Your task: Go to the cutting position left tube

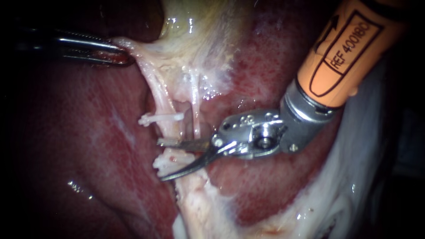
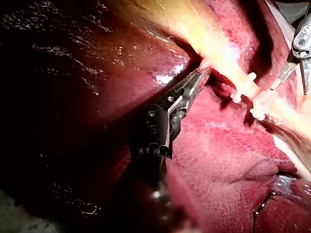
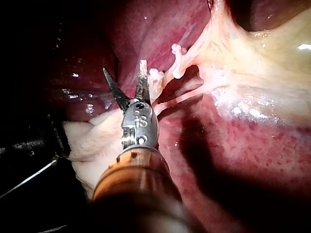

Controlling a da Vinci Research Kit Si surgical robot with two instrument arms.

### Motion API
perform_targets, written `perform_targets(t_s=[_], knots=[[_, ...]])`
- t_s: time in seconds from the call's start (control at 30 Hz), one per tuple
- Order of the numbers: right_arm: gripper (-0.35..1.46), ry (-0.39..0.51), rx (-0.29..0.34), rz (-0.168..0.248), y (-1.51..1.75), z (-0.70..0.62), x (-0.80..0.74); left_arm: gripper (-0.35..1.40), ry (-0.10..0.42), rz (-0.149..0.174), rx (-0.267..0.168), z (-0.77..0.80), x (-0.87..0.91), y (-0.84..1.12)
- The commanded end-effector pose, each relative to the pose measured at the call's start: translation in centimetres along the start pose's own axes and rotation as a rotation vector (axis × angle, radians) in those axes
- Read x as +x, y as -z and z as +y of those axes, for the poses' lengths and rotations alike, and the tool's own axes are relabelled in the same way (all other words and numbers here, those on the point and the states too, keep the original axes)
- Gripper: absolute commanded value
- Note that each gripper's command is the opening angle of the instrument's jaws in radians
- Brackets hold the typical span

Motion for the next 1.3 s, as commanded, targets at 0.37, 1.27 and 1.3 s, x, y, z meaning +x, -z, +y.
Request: perform_targets(t_s=[0.37, 1.27, 1.3], knots=[[1.31, 0.004, 0.008, -0.003, 0.26, 0.05, -0.2, -0.35, -0.001, 0.0, 0.0, 0.0, 0.0, 0.0], [1.36, -0.011, -0.022, -0.047, 0.06, 0.76, -0.87, -0.35, 0.001, 0.001, 0.002, 0.07, 0.01, 0.01], [1.36, -0.011, -0.02, -0.047, 0.05, 0.76, -0.86, -0.35, 0.001, 0.001, 0.002, 0.07, 0.01, 0.01]])
